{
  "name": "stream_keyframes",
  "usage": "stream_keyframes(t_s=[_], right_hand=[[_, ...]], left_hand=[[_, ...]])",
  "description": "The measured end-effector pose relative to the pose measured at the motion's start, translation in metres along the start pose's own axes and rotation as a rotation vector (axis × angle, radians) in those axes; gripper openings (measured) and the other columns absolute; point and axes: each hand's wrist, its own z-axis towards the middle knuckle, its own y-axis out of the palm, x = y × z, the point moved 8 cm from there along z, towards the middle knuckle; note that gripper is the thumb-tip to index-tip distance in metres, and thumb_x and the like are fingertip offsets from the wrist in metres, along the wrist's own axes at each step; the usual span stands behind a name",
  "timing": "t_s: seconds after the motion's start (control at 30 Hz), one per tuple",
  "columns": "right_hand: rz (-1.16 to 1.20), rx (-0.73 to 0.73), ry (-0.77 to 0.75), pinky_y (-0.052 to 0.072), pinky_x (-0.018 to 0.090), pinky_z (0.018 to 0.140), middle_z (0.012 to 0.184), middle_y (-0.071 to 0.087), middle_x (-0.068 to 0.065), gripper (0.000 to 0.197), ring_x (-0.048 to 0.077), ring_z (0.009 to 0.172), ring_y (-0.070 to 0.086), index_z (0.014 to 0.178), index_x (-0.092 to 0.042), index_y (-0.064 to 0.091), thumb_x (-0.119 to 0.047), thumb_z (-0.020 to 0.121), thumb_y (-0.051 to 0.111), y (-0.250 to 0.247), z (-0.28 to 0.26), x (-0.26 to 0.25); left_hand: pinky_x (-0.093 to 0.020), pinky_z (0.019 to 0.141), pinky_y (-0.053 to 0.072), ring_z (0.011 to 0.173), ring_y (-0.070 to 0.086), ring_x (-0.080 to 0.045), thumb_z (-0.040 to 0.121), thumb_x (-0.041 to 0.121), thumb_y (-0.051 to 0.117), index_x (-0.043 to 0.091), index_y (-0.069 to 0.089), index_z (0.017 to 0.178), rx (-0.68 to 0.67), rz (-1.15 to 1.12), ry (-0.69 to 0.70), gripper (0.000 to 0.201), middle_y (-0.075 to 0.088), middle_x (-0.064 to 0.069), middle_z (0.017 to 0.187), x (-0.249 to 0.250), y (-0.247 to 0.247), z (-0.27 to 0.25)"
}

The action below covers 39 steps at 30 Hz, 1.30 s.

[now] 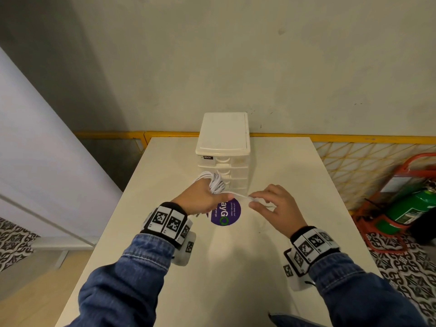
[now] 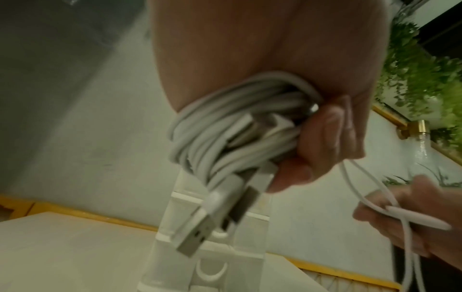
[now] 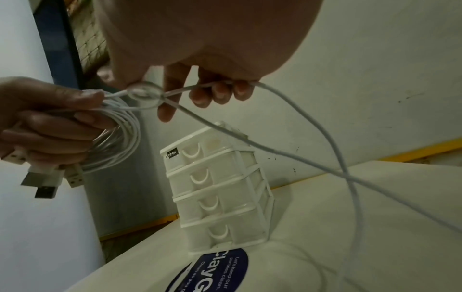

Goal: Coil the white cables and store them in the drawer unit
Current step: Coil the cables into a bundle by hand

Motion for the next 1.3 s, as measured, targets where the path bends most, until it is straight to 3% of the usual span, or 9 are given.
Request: stream_keyframes(t_s=[0.13, 0.27, 0.4, 0.57, 0.73, 0.93, 1.07, 1.17, 1.3], right_hand=[[-0.020, 0.026, 0.030, 0.041, 0.026, 0.081, 0.083, 0.055, -0.008, 0.042, 0.006, 0.084, 0.049, 0.110, -0.032, 0.064, -0.058, 0.079, 0.055, 0.001, -0.003, 0.004], [-0.014, 0.014, 0.028, 0.034, 0.019, 0.096, 0.112, 0.053, -0.005, 0.047, 0.004, 0.108, 0.046, 0.111, -0.026, 0.061, -0.058, 0.078, 0.056, 0.011, -0.004, -0.002], [0.102, -0.034, 0.027, 0.040, 0.011, 0.079, 0.093, 0.058, -0.003, 0.033, -0.001, 0.085, 0.052, 0.093, -0.017, 0.068, -0.045, 0.076, 0.064, 0.023, -0.006, -0.006], [0.063, 0.043, 0.169, 0.047, 0.029, 0.074, 0.080, 0.066, -0.002, 0.007, 0.012, 0.077, 0.058, 0.080, -0.015, 0.067, -0.017, 0.086, 0.062, 0.014, -0.009, 0.020], [0.009, 0.043, 0.357, 0.047, 0.032, 0.067, 0.071, 0.063, -0.001, 0.006, 0.020, 0.068, 0.059, 0.086, -0.017, 0.059, -0.017, 0.090, 0.055, 0.004, -0.010, 0.039], [-0.038, -0.041, 0.151, 0.036, 0.012, 0.085, 0.104, 0.052, -0.007, 0.055, 0.010, 0.098, 0.049, 0.106, -0.021, 0.062, 0.015, 0.067, 0.047, 0.019, -0.006, 0.012], [-0.052, -0.149, 0.032, 0.037, 0.025, 0.088, 0.099, 0.055, -0.015, 0.044, 0.009, 0.095, 0.054, 0.119, -0.033, 0.056, -0.020, 0.077, 0.053, 0.031, -0.004, -0.005], [-0.135, -0.107, -0.002, 0.038, 0.030, 0.079, 0.072, 0.051, -0.018, 0.027, 0.009, 0.073, 0.051, 0.100, -0.034, 0.069, -0.045, 0.082, 0.051, 0.031, 0.000, -0.006], [-0.149, 0.133, 0.170, 0.047, 0.033, 0.069, 0.073, 0.066, 0.001, 0.017, 0.018, 0.066, 0.056, 0.088, -0.016, 0.070, -0.025, 0.088, 0.056, 0.001, -0.003, 0.019]], left_hand=[[-0.030, 0.046, 0.031, 0.036, 0.033, -0.014, 0.089, 0.027, 0.063, 0.016, 0.048, 0.060, 0.045, -0.103, -0.059, 0.034, 0.041, 0.003, 0.040, -0.006, -0.004, -0.002], [-0.032, 0.051, 0.034, 0.034, 0.035, -0.013, 0.091, 0.025, 0.060, 0.020, 0.048, 0.045, 0.009, -0.140, -0.035, 0.048, 0.041, 0.004, 0.034, 0.003, 0.007, -0.004], [-0.033, 0.052, 0.033, 0.032, 0.036, -0.010, 0.092, 0.021, 0.059, 0.022, 0.046, 0.042, 0.021, -0.144, -0.024, 0.051, 0.042, 0.004, 0.033, 0.008, 0.010, -0.006], [-0.025, 0.042, 0.031, 0.032, 0.035, -0.010, 0.091, 0.020, 0.060, 0.015, 0.045, 0.058, 0.106, -0.114, -0.098, 0.037, 0.041, 0.006, 0.035, -0.009, -0.002, -0.007], [-0.024, 0.041, 0.029, 0.036, 0.034, -0.015, 0.091, 0.017, 0.059, 0.015, 0.046, 0.059, 0.160, -0.157, -0.164, 0.034, 0.041, 0.004, 0.039, -0.031, -0.004, -0.009], [-0.018, 0.037, 0.031, 0.031, 0.036, -0.013, 0.090, 0.019, 0.059, 0.015, 0.042, 0.049, 0.112, -0.130, -0.166, 0.045, 0.041, 0.002, 0.036, -0.024, 0.013, -0.008], [-0.021, 0.040, 0.033, 0.032, 0.036, -0.012, 0.091, 0.020, 0.058, 0.015, 0.043, 0.049, 0.071, -0.130, -0.125, 0.045, 0.042, 0.004, 0.035, -0.014, 0.021, -0.006], [-0.023, 0.040, 0.031, 0.033, 0.036, -0.013, 0.090, 0.019, 0.059, 0.013, 0.044, 0.055, 0.069, -0.134, -0.126, 0.039, 0.042, 0.001, 0.039, -0.017, 0.022, -0.005], [-0.023, 0.039, 0.029, 0.032, 0.035, -0.012, 0.090, 0.017, 0.060, 0.010, 0.046, 0.062, 0.139, -0.145, -0.195, 0.032, 0.042, 0.004, 0.038, -0.033, 0.009, -0.007]])
